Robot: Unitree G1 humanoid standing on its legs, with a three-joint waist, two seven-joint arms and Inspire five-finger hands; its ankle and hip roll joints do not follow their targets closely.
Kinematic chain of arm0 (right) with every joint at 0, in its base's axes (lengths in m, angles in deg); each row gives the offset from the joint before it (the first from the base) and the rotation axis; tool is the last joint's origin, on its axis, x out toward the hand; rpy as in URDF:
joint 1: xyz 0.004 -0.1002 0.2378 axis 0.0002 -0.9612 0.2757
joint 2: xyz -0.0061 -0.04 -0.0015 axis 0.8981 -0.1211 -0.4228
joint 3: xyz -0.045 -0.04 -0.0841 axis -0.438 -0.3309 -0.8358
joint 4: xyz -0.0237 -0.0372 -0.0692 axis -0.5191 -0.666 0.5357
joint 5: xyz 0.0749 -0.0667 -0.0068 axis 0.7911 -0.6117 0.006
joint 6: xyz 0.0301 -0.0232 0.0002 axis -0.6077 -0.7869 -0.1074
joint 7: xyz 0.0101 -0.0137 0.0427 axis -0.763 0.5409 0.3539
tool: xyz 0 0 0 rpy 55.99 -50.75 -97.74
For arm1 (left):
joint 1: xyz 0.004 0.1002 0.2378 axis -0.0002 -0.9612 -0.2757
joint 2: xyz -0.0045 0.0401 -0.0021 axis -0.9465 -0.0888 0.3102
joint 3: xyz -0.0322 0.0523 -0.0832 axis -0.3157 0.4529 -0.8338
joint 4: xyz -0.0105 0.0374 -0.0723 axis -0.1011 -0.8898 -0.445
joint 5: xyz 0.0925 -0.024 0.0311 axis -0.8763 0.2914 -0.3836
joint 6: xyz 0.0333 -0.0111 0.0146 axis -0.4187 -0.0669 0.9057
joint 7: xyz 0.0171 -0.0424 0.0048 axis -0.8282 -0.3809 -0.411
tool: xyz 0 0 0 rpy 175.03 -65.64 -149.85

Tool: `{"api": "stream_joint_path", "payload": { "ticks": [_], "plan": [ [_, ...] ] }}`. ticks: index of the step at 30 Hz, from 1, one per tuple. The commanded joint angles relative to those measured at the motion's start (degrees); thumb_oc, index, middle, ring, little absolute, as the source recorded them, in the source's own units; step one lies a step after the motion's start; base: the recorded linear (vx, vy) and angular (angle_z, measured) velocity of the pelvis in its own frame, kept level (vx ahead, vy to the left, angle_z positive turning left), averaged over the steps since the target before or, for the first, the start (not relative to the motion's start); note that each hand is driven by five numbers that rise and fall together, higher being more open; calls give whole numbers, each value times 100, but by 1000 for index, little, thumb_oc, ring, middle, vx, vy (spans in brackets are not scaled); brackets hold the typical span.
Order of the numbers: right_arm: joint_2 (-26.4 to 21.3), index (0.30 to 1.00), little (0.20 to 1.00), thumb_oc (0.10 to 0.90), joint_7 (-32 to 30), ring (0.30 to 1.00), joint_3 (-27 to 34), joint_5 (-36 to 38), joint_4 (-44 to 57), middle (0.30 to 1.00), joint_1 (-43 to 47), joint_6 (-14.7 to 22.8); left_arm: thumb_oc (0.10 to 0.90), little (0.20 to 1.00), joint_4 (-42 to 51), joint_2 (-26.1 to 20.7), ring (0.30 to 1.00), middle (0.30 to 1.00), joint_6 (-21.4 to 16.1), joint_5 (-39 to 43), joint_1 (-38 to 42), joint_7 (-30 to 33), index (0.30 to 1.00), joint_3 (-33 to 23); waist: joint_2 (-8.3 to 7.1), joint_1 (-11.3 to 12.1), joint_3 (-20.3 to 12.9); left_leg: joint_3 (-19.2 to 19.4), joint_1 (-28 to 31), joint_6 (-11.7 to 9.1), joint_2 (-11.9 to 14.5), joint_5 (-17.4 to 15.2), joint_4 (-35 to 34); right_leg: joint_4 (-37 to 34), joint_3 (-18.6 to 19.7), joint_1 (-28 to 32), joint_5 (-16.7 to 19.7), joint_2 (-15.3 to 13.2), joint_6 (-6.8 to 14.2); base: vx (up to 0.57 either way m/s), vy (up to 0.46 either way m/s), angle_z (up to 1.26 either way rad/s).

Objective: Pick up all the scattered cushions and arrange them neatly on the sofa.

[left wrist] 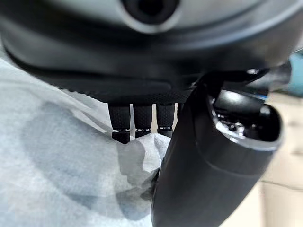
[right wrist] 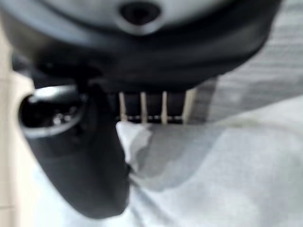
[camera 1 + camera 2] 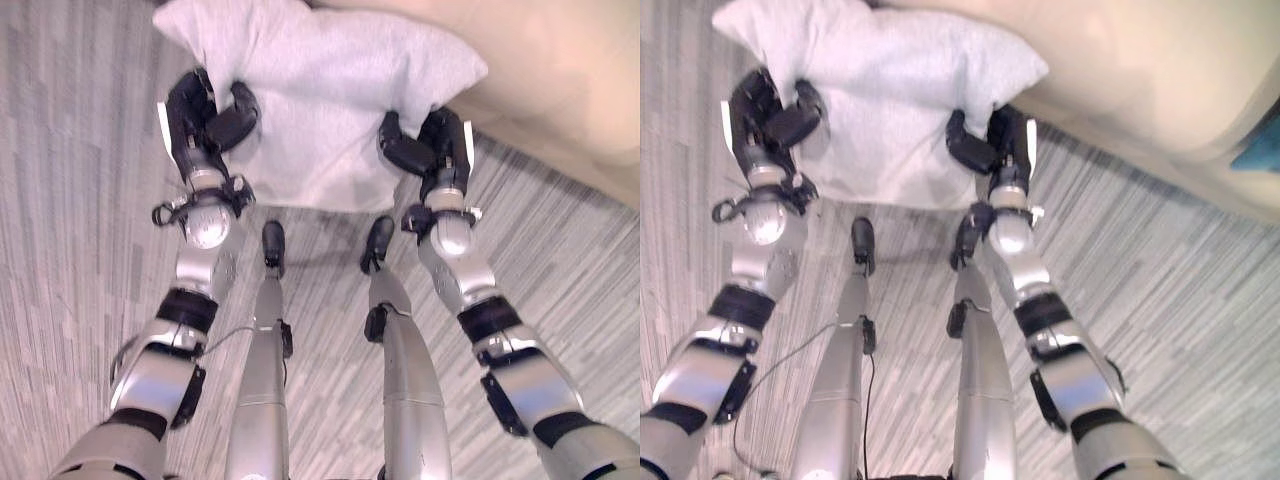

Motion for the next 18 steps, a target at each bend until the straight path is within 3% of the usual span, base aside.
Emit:
{"api": "stream_joint_path", "payload": {
  "ticks": [1, 6, 12, 15, 18],
  "plan": [
    [502, 300, 300, 400, 351, 300, -139, -399, 1017, 300, -207, 834, 400, 300, 717, 481, 300, 300, -596, -681, -564, -264, 300, 272, 64, -33, -1011, -114, 126, -237, -89, -665, 150, -189, 156, 279, -394, -79, 691, 44, -7, 4],
    [453, 300, 300, 400, 736, 300, -182, -632, 2317, 300, -1530, 898, 400, 300, 1981, 626, 300, 300, -734, -836, -1949, -622, 300, 340, 57, 18, -1058, -162, 1455, -270, -79, -879, 129, -441, -25, 1738, -487, -91, 662, 6, -20, 6],
    [297, 300, 300, 400, 1062, 300, -57, -589, 2953, 300, -2454, 927, 400, 300, 2514, 441, 300, 300, -809, -828, -2825, -976, 300, 369, 68, 12, -1123, -230, 2689, -252, -34, -1008, 15, -685, -163, 3189, -682, -4, 605, 54, -34, 11],
    [55, 300, 300, 400, 1222, 300, 171, -743, 3197, 300, -3083, 871, 400, 300, 2700, 297, 300, 300, -826, -781, -3436, -1160, 300, 264, 62, -2, -1280, -252, 3434, -261, 48, -1096, -65, -836, -269, 4123, -847, 85, 563, 152, -73, 28],
    [-51, 300, 300, 400, 1397, 300, 444, -707, 3222, 300, -3647, 752, 400, 300, 2638, 370, 300, 300, -713, -345, -4106, -1453, 300, 110, 19, 32, -1683, -261, 4146, -280, 96, -1145, -199, -1277, -395, 5099, -972, 315, 501, 186, -98, 33]
  ]
}}
